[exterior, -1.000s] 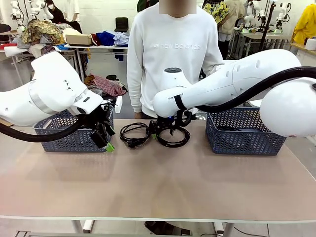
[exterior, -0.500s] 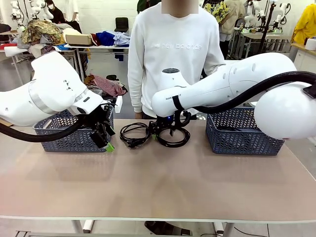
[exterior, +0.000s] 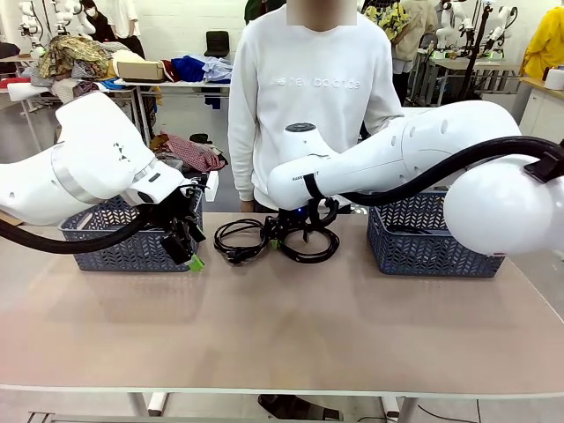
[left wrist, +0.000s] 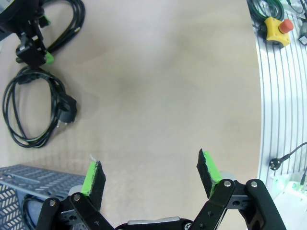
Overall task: Organize the cables according to human instructions.
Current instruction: Pick up a bundle of cables and place it in the basket indicated by the human.
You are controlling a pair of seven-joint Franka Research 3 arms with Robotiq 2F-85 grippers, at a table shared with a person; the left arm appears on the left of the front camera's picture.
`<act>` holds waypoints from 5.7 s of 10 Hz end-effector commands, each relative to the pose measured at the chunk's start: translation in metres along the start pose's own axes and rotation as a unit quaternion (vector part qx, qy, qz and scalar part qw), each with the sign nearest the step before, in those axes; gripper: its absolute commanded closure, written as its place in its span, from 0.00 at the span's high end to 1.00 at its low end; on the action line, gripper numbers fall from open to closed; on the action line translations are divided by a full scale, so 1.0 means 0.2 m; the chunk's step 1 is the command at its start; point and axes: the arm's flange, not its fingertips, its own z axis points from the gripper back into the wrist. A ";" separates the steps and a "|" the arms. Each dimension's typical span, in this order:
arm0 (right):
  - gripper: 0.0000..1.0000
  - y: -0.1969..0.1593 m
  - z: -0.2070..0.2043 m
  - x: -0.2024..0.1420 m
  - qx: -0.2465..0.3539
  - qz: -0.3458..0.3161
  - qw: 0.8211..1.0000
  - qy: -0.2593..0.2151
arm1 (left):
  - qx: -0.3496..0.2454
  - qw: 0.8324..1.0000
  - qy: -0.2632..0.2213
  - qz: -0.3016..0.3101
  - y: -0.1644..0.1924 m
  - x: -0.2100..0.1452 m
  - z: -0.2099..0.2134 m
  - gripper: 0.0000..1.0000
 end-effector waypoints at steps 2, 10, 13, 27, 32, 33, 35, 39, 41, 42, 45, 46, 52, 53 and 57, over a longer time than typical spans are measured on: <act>0.82 0.02 0.02 0.03 -0.026 -0.022 0.999 -0.002 | 0.000 1.000 0.000 0.001 0.00 -0.01 0.01 1.00; 0.08 0.00 0.04 0.04 -0.017 -0.051 0.999 0.010 | 0.000 1.000 0.000 0.001 0.00 -0.01 0.01 1.00; 0.04 -0.02 0.03 0.04 0.002 -0.063 0.998 0.017 | 0.000 1.000 0.000 0.001 0.00 -0.01 0.01 1.00; 0.00 -0.22 0.90 -0.20 0.030 0.341 0.934 0.098 | 0.000 1.000 0.000 0.001 0.00 -0.01 0.01 1.00; 0.00 -0.50 0.98 -0.26 0.039 0.396 0.914 0.077 | 0.000 1.000 0.000 0.001 0.00 -0.01 0.01 1.00; 0.00 -0.51 0.98 -0.27 0.037 0.399 0.913 0.071 | 0.000 1.000 0.000 0.001 0.00 -0.01 0.01 1.00; 0.00 -0.50 0.98 -0.21 0.034 0.387 0.917 0.088 | 0.000 1.000 0.000 0.001 0.00 -0.01 0.01 1.00; 0.00 -0.50 0.98 -0.21 0.034 0.387 0.917 0.088 | 0.000 1.000 0.000 0.001 0.00 -0.01 0.01 1.00; 0.12 -0.50 0.96 -0.21 0.036 0.389 0.916 0.088 | 0.000 1.000 0.000 0.001 0.00 -0.01 0.01 1.00; 0.12 -0.56 1.00 -0.23 0.030 0.388 0.918 0.081 | 0.000 1.000 0.000 0.001 0.00 -0.01 0.01 1.00; 0.12 -0.80 1.06 -0.35 0.040 0.377 0.923 0.075 | 0.000 1.000 0.000 0.001 0.00 -0.01 0.01 1.00; 0.12 -0.87 1.06 -0.39 0.048 0.375 0.923 0.073 | 0.000 1.000 0.000 0.001 0.00 -0.01 0.01 1.00; 0.12 -1.27 1.02 -0.65 0.065 0.414 0.907 0.037 | 0.000 1.000 0.000 0.001 0.00 -0.01 0.01 1.00; 0.12 -1.32 1.01 -0.66 0.074 0.421 0.904 0.032 | 0.000 1.000 0.000 0.001 0.00 -0.01 0.01 1.00; 0.12 -1.42 0.94 -0.70 0.074 0.448 0.890 0.038 | 0.000 1.000 0.000 0.001 0.00 -0.01 0.01 1.00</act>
